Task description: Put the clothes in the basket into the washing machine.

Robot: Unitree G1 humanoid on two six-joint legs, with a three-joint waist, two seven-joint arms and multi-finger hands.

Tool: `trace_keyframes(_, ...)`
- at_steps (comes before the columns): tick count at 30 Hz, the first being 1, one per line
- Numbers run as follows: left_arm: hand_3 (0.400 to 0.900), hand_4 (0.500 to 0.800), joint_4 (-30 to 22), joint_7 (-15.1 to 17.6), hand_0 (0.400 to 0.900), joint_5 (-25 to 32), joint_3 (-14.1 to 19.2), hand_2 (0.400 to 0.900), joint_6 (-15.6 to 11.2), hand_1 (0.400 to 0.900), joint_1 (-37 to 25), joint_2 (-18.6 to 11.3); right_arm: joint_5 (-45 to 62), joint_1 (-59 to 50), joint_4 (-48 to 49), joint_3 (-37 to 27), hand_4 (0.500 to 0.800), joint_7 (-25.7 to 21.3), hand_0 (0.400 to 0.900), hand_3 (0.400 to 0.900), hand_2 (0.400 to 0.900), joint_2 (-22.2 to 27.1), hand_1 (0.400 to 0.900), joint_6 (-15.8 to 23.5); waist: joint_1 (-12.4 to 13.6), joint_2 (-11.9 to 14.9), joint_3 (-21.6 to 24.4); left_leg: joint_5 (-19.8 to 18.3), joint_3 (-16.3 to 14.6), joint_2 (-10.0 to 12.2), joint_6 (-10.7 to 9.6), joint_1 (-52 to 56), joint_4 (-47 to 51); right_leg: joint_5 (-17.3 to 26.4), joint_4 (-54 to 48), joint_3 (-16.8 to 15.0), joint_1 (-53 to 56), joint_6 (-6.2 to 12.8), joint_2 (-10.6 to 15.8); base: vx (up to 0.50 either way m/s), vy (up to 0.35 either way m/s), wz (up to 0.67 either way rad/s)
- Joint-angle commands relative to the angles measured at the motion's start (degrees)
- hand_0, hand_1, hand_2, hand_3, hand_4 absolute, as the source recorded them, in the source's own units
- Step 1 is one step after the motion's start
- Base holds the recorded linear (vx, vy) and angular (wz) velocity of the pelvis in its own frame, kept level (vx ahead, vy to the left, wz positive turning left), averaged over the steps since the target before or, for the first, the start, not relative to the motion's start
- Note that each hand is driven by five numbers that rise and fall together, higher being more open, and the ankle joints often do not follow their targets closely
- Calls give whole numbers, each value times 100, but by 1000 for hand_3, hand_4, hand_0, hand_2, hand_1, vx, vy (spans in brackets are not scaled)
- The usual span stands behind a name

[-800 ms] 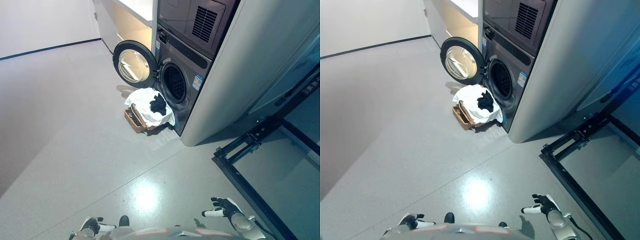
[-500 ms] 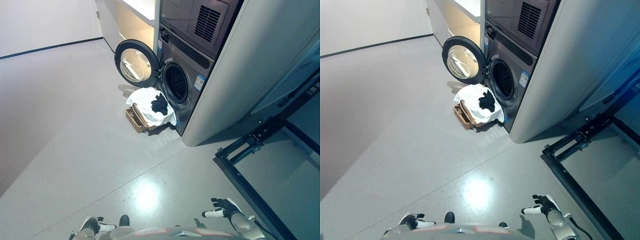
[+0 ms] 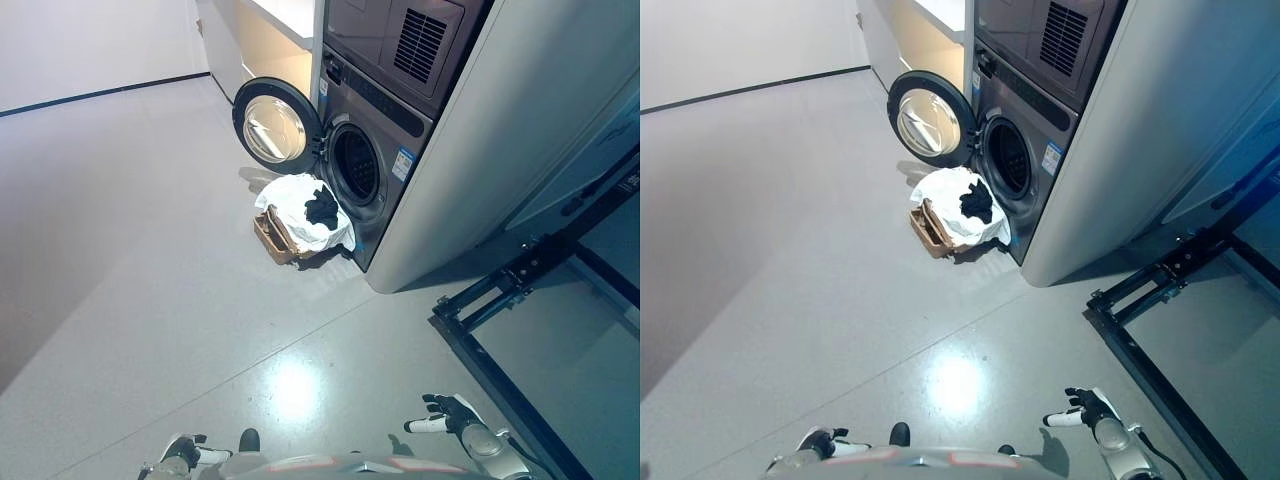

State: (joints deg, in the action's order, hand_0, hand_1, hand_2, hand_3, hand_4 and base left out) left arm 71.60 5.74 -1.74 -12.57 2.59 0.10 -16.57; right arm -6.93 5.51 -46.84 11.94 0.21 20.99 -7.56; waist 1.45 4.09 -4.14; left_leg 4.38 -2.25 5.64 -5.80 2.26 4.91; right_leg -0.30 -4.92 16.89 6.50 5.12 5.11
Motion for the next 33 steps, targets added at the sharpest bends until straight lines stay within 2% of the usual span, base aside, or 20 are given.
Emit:
trace_keyframes(1, 900, 800, 361, 96, 900, -75, 156, 900, 78, 900, -178, -164, -97, -150, 334, -133, 800, -122, 900, 900, 900, 124, 900, 92, 36, 41, 70, 79, 23, -348, 378, -374, 9, -205, 1011, -224, -214, 271, 126, 37, 76, -11)
trace_keyframes(5, 900, 800, 332, 122, 900, 58, 276, 900, 30, 900, -201, -251, -84, -54, 202, -211, 800, -17, 900, 900, 900, 318, 900, 159, 25, 69, -1, -20, -2, -503, 539, -315, 9, -133, 1505, -412, -432, 370, 298, 52, 123, -12)
trace_keyframes(7, 900, 800, 316, 104, 900, 121, 337, 900, -3, 900, -213, -296, -24, 66, 217, -306, 800, 45, 900, 900, 900, 432, 900, 226, 10, 92, -72, -72, 23, -666, 651, -233, -2, 120, 1981, -534, -575, 421, 471, 85, 182, 3)
trace_keyframes(9, 900, 800, 293, 71, 900, 142, 365, 900, -13, 900, -195, -338, -20, 193, 209, -442, 800, 84, 900, 900, 900, 566, 900, 274, -45, 137, -176, -152, 82, -862, 770, -127, -50, 816, 2691, -727, -843, 437, 736, 76, 227, 17)
trace_keyframes(10, 900, 800, 259, 64, 900, 154, 370, 900, -17, 900, -193, -368, -23, 233, 217, -499, 800, 92, 900, 900, 900, 651, 900, 281, -91, 92, -254, -140, 110, -894, 832, -97, -63, 1254, 3093, -788, -1039, 404, 791, 63, 277, 30)
trace_keyframes(12, 900, 800, 182, 20, 900, 212, 386, 900, -11, 900, -249, -500, -4, 404, 167, -688, 800, 112, 900, 900, 900, 865, 900, 317, -260, -2, -465, -135, 237, -941, 941, 13, -77, 1864, 3882, -1180, -1544, 367, 762, 45, 261, 39)
trace_keyframes(13, 900, 800, 152, 15, 900, 227, 376, 900, -9, 900, -285, -544, 29, 431, 123, -720, 800, 104, 900, 900, 900, 916, 900, 339, -299, -85, -554, -126, 297, -890, 958, 46, -84, 1760, 4233, -1251, -1788, 326, 675, 73, 153, 50)
trace_keyframes(15, 900, 800, 145, -6, 900, 205, 342, 900, -40, 900, -367, -607, 178, 480, -219, -797, 800, 113, 900, 900, 900, 995, 900, 400, -490, -150, -623, -182, 507, -879, 936, 144, -93, 1271, 4491, -1518, -2272, 220, 307, 188, 86, 59)
trace_keyframes(16, 900, 800, 140, -5, 900, 216, 335, 900, -58, 900, -414, -629, 236, 546, -380, -831, 800, 132, 900, 900, 900, 1018, 900, 422, -566, -169, -620, -210, 573, -876, 921, 199, -79, 1209, 4257, -1486, -2462, 183, 209, 261, 59, 54)
trace_keyframes(18, 900, 800, 134, -24, 900, 233, 301, 900, -94, 900, -508, -664, 288, 614, -593, -875, 800, 139, 900, 900, 900, 1087, 900, 458, -689, -152, -688, -331, 692, -905, 883, 385, -50, 1115, 3824, -1251, -2632, 155, 208, 276, -10, 43)
trace_keyframes(20, 900, 800, 110, -29, 900, 244, 275, 900, -103, 900, -634, -698, 367, 612, -745, -891, 800, 140, 900, 900, 900, 1150, 900, 483, -827, -44, -742, -516, 827, -981, 829, 606, 9, 1239, 2864, -988, -2791, 248, 175, 330, -82, 44)
trace_keyframes(22, 900, 800, 113, -66, 900, 229, 266, 900, -129, 900, -704, -733, 437, 651, -926, -904, 800, 184, 900, 900, 900, 1187, 900, 522, -1033, 81, -742, -711, 996, -1074, 777, 866, 9, 1452, 1920, -967, -2958, 383, -30, 331, -90, 48)
trace_keyframes(23, 900, 800, 114, -68, 900, 228, 267, 900, -130, 900, -702, -730, 438, 651, -929, -902, 800, 184, 900, 900, 900, 1191, 900, 525, -1038, 51, -757, -733, 1002, -1037, 771, 893, 9, 1456, 1883, -941, -2911, 379, -60, 339, -83, 50)
trace_keyframes(24, 900, 800, 123, -78, 900, 212, 275, 900, -166, 900, -756, -735, 480, 695, -1035, -918, 800, 211, 900, 900, 900, 1184, 900, 549, -1177, 85, -737, -878, 1127, -1057, 731, 1093, 9, 1568, 1337, -957, -2958, 434, -170, 308, -73, 41)
trace_keyframes(26, 900, 800, 144, -92, 900, 206, 280, 900, -180, 900, -787, -717, 472, 766, -1179, -927, 800, 235, 900, 900, 900, 1189, 900, 553, -1269, 103, -709, -1053, 1224, -1015, 641, 1327, 9, 1586, 1021, -833, -2921, 462, -186, 383, -112, 37)
trace_keyframes(28, 900, 800, 134, -105, 900, 212, 291, 900, -199, 900, -773, -705, 481, 827, -1338, -905, 800, 266, 900, 900, 900, 1172, 900, 574, -1316, 123, -622, -1197, 1321, -1001, 588, 1533, 9, 1543, 1041, -658, -2833, 407, -197, 370, -152, 32)
trace_keyframes(30, 900, 800, 148, -113, 900, 212, 308, 900, -223, 900, -731, -684, 557, 856, -1474, -900, 800, 339, 900, 900, 900, 1183, 900, 596, -1359, 84, -429, -1325, 1334, -891, 537, 1686, 9, 1390, 991, -687, -2656, 255, -362, 424, -225, 21)
trace_keyframes(31, 900, 800, 171, -103, 900, 249, 316, 900, -227, 900, -738, -647, 537, 876, -1513, -880, 800, 348, 900, 900, 900, 1201, 900, 624, -1380, 4, -339, -1269, 1342, -780, 471, 1755, 9, 1297, 1025, -687, -2609, 186, -473, 572, -291, -1)
trace_keyframes(32, 900, 800, 187, -90, 900, 284, 319, 900, -234, 900, -692, -614, 531, 858, -1606, -844, 800, 373, 900, 900, 900, 1240, 900, 630, -1375, -125, -231, -984, 1351, -626, 383, 1759, -309, 1141, 1196, -607, -2572, 81, -645, 426, -210, 7)
trace_keyframes(33, 900, 800, 187, -90, 900, 284, 320, 900, -233, 900, -690, -611, 532, 857, -1608, -843, 800, 373, 900, 900, 900, 1243, 900, 631, -1380, -134, -222, -995, 1353, -621, 382, 1746, -320, 1131, 1209, -602, -2585, 81, -647, 432, -203, 7)
